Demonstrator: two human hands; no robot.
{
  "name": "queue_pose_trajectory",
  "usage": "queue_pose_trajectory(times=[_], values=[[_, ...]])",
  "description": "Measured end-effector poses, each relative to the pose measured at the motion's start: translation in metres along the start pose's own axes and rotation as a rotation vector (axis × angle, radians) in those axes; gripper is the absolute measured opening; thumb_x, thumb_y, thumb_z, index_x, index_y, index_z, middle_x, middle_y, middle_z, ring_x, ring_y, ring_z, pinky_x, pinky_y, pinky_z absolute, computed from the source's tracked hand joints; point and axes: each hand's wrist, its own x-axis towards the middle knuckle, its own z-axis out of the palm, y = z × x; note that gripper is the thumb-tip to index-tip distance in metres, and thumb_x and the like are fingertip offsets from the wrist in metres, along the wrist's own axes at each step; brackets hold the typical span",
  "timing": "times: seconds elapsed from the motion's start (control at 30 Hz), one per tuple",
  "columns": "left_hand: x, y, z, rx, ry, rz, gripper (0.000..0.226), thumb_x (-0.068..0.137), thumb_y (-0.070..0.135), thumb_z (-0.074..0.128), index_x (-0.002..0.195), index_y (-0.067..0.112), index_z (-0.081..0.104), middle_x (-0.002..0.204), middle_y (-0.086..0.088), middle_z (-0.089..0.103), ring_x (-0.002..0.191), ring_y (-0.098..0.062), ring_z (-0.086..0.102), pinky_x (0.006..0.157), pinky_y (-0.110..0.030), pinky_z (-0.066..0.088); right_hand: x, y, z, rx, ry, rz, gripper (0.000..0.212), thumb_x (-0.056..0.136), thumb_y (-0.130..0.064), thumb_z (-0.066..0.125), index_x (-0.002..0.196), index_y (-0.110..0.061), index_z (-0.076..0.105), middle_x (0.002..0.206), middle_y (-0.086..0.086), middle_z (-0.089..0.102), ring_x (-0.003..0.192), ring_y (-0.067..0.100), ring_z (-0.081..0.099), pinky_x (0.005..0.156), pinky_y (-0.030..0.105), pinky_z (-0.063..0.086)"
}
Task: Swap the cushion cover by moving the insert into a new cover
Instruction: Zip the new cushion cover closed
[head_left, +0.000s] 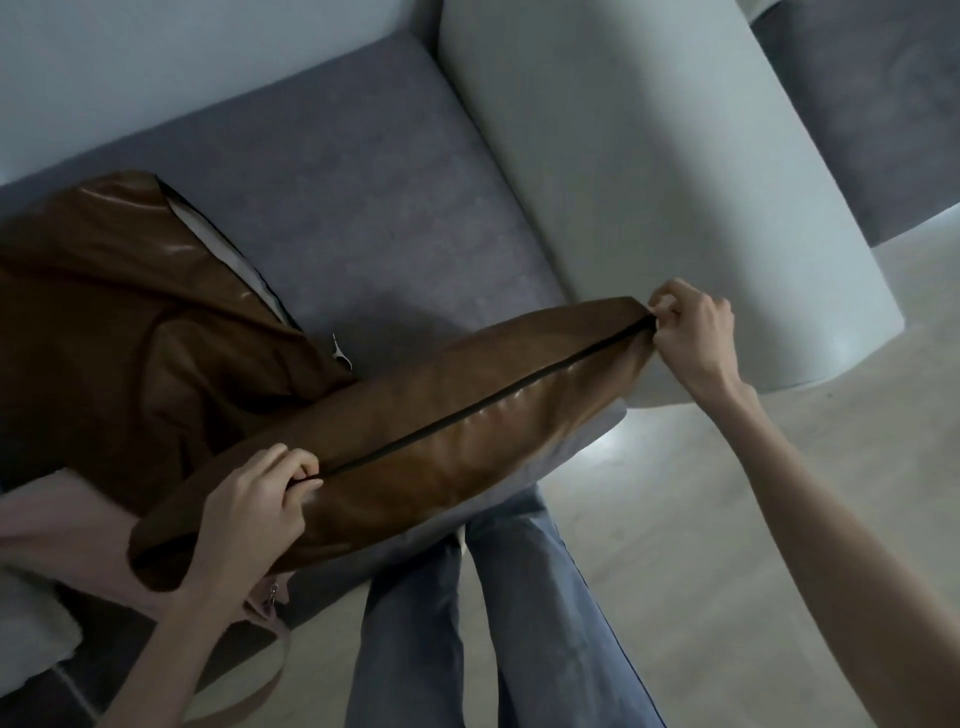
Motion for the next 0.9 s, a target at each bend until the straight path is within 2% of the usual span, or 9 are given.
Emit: queue_pose_trajectory(times=[0.1, 0.2, 0.27, 0.37, 0.43, 0.53, 0.63, 0.77, 0.9], values=[[0.007, 0.011, 0.007, 0.059, 0.018, 0.03, 0.021, 0.079, 0.007, 0.072, 0.085, 0.018, 0.055, 0.08, 0.006, 0.049, 0.07, -0.012, 0.049, 0.06, -0.029, 0.044, -0.002, -0.007, 0.007, -0.098, -0.065, -0.043, 0.036, 0.068, 0.003, 0.048, 0.096, -0.009, 0.065, 0.091, 0.017, 0.065, 0.089, 0.038, 0.052, 0.071, 0.039, 0.046], [0.02, 0.015, 0.008, 0.125, 0.045, 0.034, 0.015, 0.082, 0.024, 0.064, 0.084, 0.017, 0.052, 0.091, 0.001, 0.051, 0.086, -0.022, 0.051, 0.068, -0.039, 0.043, -0.015, -0.025, 0.024, -0.225, -0.215, -0.318, 0.049, 0.072, -0.011, 0.062, 0.121, -0.014, 0.06, 0.126, 0.015, 0.051, 0.117, 0.036, 0.043, 0.093, 0.046, 0.043], [0.028, 0.017, 0.009, 0.14, 0.005, -0.002, 0.029, 0.08, 0.04, 0.067, 0.094, 0.018, 0.053, 0.116, -0.004, 0.052, 0.108, -0.027, 0.05, 0.079, -0.047, 0.044, -0.029, -0.04, 0.042, -0.242, -0.465, -0.547, 0.072, 0.076, -0.03, 0.069, 0.142, -0.019, 0.042, 0.15, 0.009, 0.035, 0.14, 0.029, 0.03, 0.114, 0.05, 0.024], [0.038, 0.023, 0.018, 0.136, -0.112, -0.094, 0.068, 0.073, 0.043, 0.079, 0.127, 0.014, 0.048, 0.139, -0.008, 0.048, 0.125, -0.028, 0.045, 0.093, -0.05, 0.043, -0.036, -0.055, 0.071, -0.406, -0.599, -0.71, 0.092, 0.079, -0.047, 0.067, 0.152, -0.02, 0.018, 0.158, 0.003, 0.021, 0.147, 0.024, 0.016, 0.118, 0.049, 0.005], [0.041, 0.03, 0.029, 0.155, -0.134, -0.171, 0.065, 0.076, 0.039, 0.078, 0.128, 0.01, 0.053, 0.124, -0.012, 0.061, 0.116, -0.03, 0.055, 0.091, -0.045, 0.046, -0.031, -0.061, 0.081, -0.399, -0.567, -0.716, 0.072, 0.082, -0.039, 0.065, 0.145, -0.018, 0.037, 0.147, 0.003, 0.04, 0.138, 0.025, 0.032, 0.113, 0.043, 0.019], [0.052, 0.041, 0.032, 0.248, -0.09, -0.214, 0.038, 0.08, 0.031, 0.075, 0.113, 0.014, 0.067, 0.094, -0.013, 0.068, 0.083, -0.028, 0.065, 0.069, -0.034, 0.049, -0.021, -0.073, 0.086, -0.275, -0.466, -0.791, 0.023, 0.082, -0.011, 0.054, 0.102, -0.008, 0.064, 0.105, 0.007, 0.06, 0.104, 0.029, 0.053, 0.085, 0.035, 0.036], [0.078, 0.045, 0.004, 0.245, 0.036, -0.194, 0.019, 0.08, 0.019, 0.075, 0.097, 0.01, 0.075, 0.075, -0.015, 0.065, 0.066, -0.033, 0.063, 0.058, -0.036, 0.049, 0.004, -0.094, 0.075, -0.167, -0.415, -0.718, 0.016, 0.076, -0.001, 0.055, 0.089, -0.005, 0.064, 0.094, 0.01, 0.062, 0.097, 0.03, 0.055, 0.073, 0.038, 0.041], [0.113, 0.055, -0.059, 0.233, 0.34, -0.043, 0.007, 0.076, 0.002, 0.073, 0.071, 0.005, 0.071, 0.058, -0.012, 0.061, 0.049, -0.031, 0.058, 0.044, -0.035, 0.048, 0.046, -0.133, 0.034, -0.036, -0.165, -0.71, 0.011, 0.079, 0.0, 0.055, 0.086, -0.002, 0.064, 0.088, 0.011, 0.06, 0.091, 0.032, 0.057, 0.065, 0.044, 0.048], [0.108, 0.073, -0.08, 0.247, 0.648, 0.164, 0.026, 0.078, -0.009, 0.057, 0.092, 0.002, 0.076, 0.084, -0.013, 0.075, 0.075, -0.025, 0.072, 0.061, -0.029, 0.055, 0.051, -0.135, -0.011, 0.117, 0.117, -0.829, 0.016, 0.079, 0.007, 0.054, 0.085, -0.002, 0.066, 0.082, 0.009, 0.06, 0.081, 0.03, 0.058, 0.056, 0.039, 0.049]])
